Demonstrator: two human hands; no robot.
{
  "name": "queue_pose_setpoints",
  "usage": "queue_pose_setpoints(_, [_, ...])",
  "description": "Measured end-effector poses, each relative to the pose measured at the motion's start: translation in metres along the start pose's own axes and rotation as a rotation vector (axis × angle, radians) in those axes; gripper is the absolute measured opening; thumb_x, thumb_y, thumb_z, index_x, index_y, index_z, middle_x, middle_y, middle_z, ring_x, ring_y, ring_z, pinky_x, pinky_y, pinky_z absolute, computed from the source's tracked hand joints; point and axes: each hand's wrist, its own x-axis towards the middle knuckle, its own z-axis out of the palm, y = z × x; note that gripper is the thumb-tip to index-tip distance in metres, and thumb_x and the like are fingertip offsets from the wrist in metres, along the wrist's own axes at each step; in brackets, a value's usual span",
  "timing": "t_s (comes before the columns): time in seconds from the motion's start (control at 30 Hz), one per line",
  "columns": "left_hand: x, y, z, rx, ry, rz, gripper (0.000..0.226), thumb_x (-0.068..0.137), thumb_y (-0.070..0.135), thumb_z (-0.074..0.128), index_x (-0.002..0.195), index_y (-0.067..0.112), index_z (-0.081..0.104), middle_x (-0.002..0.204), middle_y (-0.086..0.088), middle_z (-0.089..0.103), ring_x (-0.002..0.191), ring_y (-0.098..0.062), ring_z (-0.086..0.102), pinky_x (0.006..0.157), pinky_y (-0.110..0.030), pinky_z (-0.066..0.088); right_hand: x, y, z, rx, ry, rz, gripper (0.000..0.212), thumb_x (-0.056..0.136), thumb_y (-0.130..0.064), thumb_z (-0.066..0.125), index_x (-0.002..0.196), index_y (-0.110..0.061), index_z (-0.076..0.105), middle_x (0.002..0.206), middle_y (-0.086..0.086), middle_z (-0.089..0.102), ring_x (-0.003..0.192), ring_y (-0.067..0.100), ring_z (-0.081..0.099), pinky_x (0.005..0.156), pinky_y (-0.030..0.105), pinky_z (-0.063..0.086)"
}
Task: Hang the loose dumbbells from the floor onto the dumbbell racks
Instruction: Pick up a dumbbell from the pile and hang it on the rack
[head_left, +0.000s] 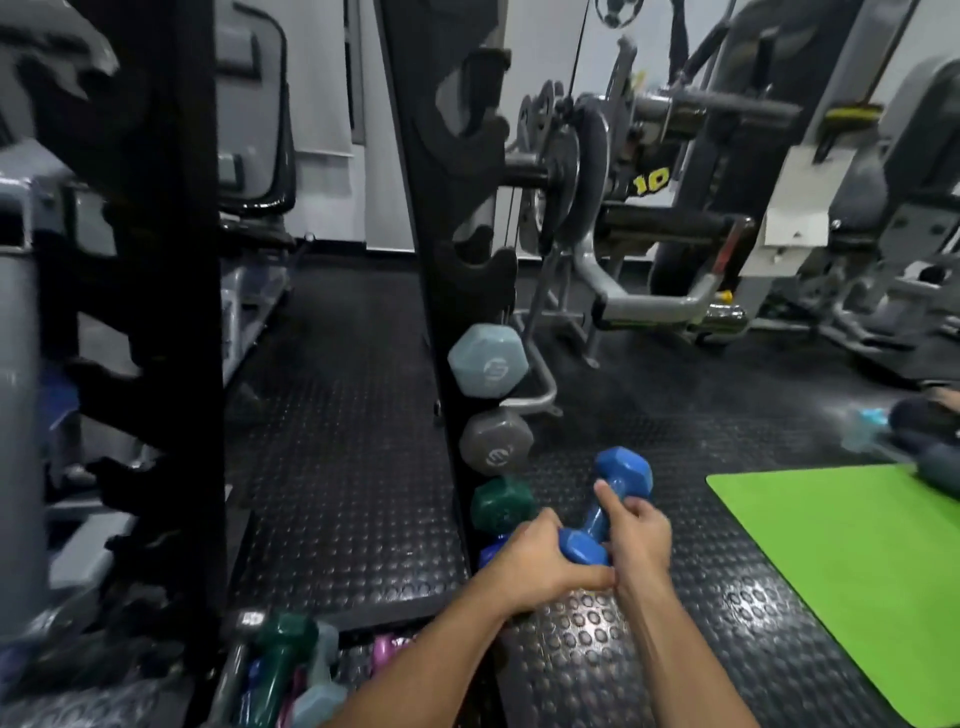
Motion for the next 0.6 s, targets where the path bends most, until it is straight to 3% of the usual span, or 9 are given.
queue_pose_setpoints(0.17, [-0.002,0.077,-0.044,-0.118,0.122,0.128,0.052,0.068,0.058,0.085,0.096,0.024,0.056,0.091,0.010,0.067,0.074,-0.001,0.060,0.061,-0.024,0.044,0.007,-0.122,0.011,-0.011,-0.111,-0.133,0.029,0.090,-0.022,0.075,0.068,-0.012,0.060,0.055,-0.002,0.052,0.050,0.012,0.049,0.042,0.022,0.041])
queue_pose_setpoints(0.27, [-0.005,0.114,-0.072,-0.245,0.210,0.182,0.060,0.066,0.072,0.076,0.101,0.026,0.059,0.096,0.005,0.071,0.079,-0.011,0.066,0.076,-0.041,0.056,0.002,-0.189,0.021,0.009,-0.244,-0.118,0.027,0.093,-0.011,0.067,0.068,-0.010,0.059,0.045,-0.004,0.047,0.034,0.003,0.043,0.034,0.017,0.033])
queue_pose_setpoints(0.33, [-0.010,0.134,-0.090,-0.316,0.282,0.220,0.065,0.065,0.079,0.069,0.103,0.027,0.058,0.095,0.003,0.071,0.078,-0.014,0.068,0.077,-0.042,0.057,-0.004,-0.224,0.031,-0.015,-0.336,-0.132,0.026,0.092,-0.010,0.067,0.068,-0.010,0.057,0.046,-0.003,0.044,0.033,0.006,0.040,0.033,0.018,0.033])
queue_pose_setpoints(0.43, [-0.020,0.157,-0.116,-0.399,0.412,0.244,0.069,0.066,0.084,0.066,0.104,0.029,0.051,0.104,0.002,0.071,0.089,-0.017,0.073,0.078,-0.040,0.060,-0.011,-0.270,0.058,-0.046,-0.418,-0.196,0.016,0.089,-0.013,0.071,0.077,-0.007,0.061,0.055,0.002,0.047,0.041,0.012,0.047,0.043,0.023,0.043])
queue_pose_setpoints(0.5, [-0.024,0.167,-0.132,-0.384,0.486,0.262,0.070,0.069,0.082,0.065,0.108,0.029,0.045,0.109,-0.003,0.069,0.095,-0.025,0.072,0.075,-0.042,0.058,-0.012,-0.295,0.080,-0.090,-0.451,-0.250,0.017,0.087,-0.015,0.075,0.082,-0.004,0.064,0.063,0.007,0.054,0.056,0.020,0.056,0.061,0.036,0.052])
queue_pose_setpoints(0.6, [-0.026,0.173,-0.154,-0.316,0.575,0.249,0.056,0.087,0.056,0.072,0.118,0.020,0.041,0.108,-0.005,0.065,0.094,-0.026,0.068,0.076,-0.040,0.055,-0.012,-0.317,0.113,-0.100,-0.496,-0.254,0.023,0.088,-0.011,0.074,0.098,0.006,0.063,0.082,0.018,0.065,0.070,0.030,0.066,0.080,0.049,0.058])
